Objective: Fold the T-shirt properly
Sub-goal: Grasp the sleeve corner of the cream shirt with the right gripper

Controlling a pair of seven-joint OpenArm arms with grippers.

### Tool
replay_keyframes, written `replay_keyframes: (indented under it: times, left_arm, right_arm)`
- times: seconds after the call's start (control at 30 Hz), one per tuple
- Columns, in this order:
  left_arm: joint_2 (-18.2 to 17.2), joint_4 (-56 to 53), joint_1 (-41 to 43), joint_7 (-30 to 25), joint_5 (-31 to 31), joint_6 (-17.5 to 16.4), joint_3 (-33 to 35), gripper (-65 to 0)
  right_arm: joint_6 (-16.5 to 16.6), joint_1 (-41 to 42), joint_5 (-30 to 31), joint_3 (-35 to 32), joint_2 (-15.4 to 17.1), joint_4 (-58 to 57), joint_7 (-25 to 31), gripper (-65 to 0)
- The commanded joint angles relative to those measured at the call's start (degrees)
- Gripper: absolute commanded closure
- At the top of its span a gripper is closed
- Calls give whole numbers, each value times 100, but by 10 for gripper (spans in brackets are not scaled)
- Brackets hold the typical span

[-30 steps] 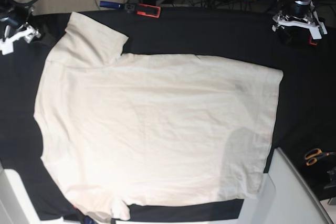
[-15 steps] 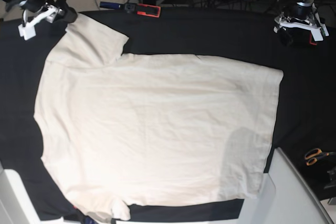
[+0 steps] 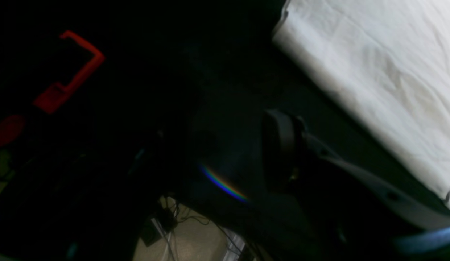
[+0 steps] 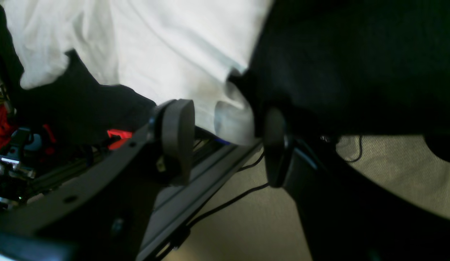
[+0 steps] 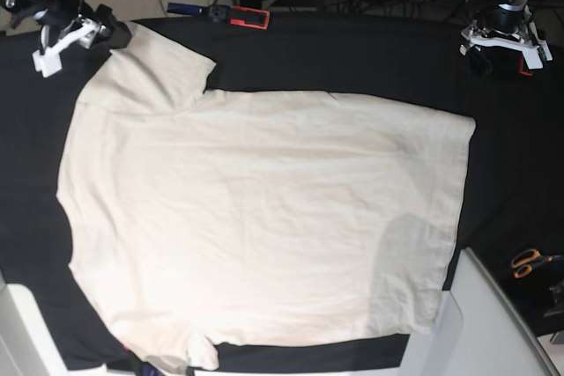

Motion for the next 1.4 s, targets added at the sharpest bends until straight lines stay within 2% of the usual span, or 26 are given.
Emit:
replay_keyframes:
  times: [0.0,0.27,0.5,0.57,0.7,0.73,1.07,1.3,1.37]
  left_arm:
    - [-86,67,49,-137,-22,-7,-46,-314]
    - [-86,67,49,-137,-22,-7,-46,-314]
    - [-86,67,49,-137,-22,-7,-46,-314]
    - [-86,58,49,-128,-22,-7,-46,-314]
    - [-121,-162,31,-137,-22,-16,-46,-314]
    - [-147,-241,23,-137,-22,-16,-46,-314]
    - [-244,-399,-30,-145,-48,-16,-55,-314]
    - [-402,-531,-373,-75,-75,-33,-55,-326]
    - [-455,-531,-443,57,-92,-218,-81,-341]
  right_arm:
    - [40,-15,107,15,44,67,33,-287]
    - [58,55,107,6,44,-495,25,-287]
    - [58,64,124,-715,52,-513,77,-272]
    - [58,73,124,-732,52,-522,77,-206]
    - [58,108,115,-706,52,-530,77,-12]
    - [58,108,115,-697,61,-530,77,0]
    - [58,108,115,-697,79,-530,77,-5]
    - [58,108,115,-706,79,-530,77,-5]
    - [58,108,115,-715,79,-530,77,-5]
